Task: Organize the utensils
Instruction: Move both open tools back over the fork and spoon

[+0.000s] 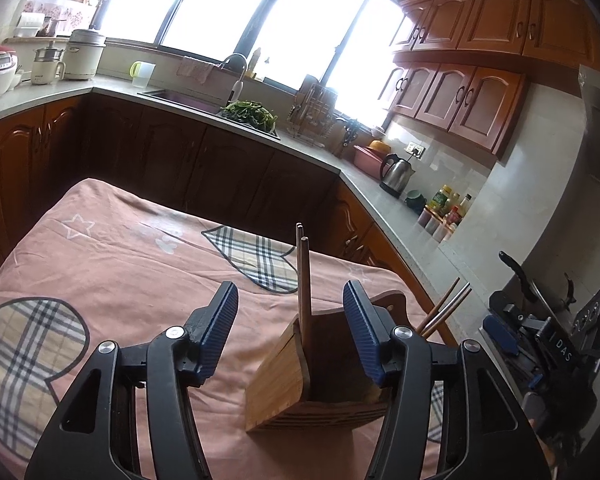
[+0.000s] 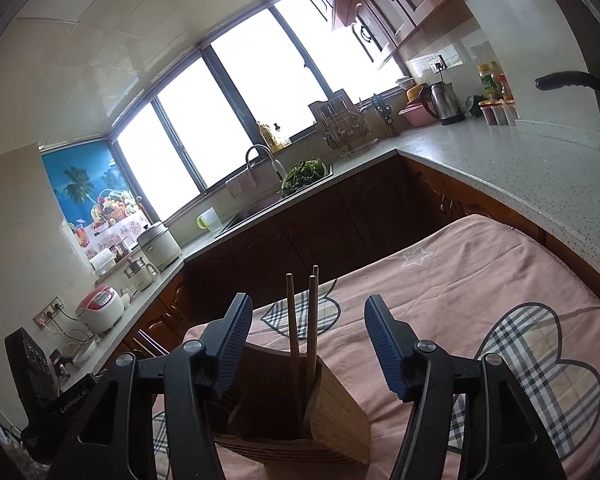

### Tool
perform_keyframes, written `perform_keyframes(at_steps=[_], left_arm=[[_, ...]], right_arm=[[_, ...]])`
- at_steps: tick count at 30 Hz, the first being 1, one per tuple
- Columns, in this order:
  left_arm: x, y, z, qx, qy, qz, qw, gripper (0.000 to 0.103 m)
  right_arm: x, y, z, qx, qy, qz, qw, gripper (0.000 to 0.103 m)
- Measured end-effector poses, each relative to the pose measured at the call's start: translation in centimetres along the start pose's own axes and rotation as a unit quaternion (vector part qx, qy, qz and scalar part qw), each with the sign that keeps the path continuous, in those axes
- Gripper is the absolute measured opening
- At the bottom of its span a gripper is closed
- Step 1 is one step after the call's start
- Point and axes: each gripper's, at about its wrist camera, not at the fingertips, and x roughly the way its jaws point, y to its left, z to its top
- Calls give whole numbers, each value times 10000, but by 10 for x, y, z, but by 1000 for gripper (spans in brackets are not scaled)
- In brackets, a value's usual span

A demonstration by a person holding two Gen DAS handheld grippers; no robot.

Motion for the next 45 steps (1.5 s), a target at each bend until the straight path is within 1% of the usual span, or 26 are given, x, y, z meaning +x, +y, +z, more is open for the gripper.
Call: perform_keyframes(at_steps=[3,5,6,7,9,12,18,24,29,35,45], left_arm=[[-6,2,-3,-25,27,58,10000,71],[-9,3,-7,-25,76,100,9999,78],[-11,4,-9,-33,124,130,9998,84],[-13,4,-11,-55,172,136,9997,86],[-18,6,-15,-79,231,105,9996,87],[-26,9,-22,-84,337,127,9993,89],[-46,18,-37,-179,547,51,9983,89],[-68,23,-56,-200,790,81,9966,89],[-90,24,-71,-191,894,38,9958,89],[-116,32,-90,-227,964,131,9950,89],[-139,44,-123,-300,1176,276,9922,89]], right_arm=[[-5,-1,-1,19,-9,38,10000,79],[-8,0,-4,28,-4,61,10000,82],[-10,0,-5,29,8,70,10000,84],[-12,-1,-7,30,31,79,10000,85],[-15,-1,-9,31,95,99,9999,88],[-24,-1,-14,53,149,142,9998,90],[-45,-3,-24,139,253,125,9995,90],[-67,-6,-40,211,420,113,9988,90],[-89,-4,-55,255,544,114,9981,90],[-112,-2,-76,208,811,122,9964,90],[-140,2,-114,101,1146,69,9933,90]])
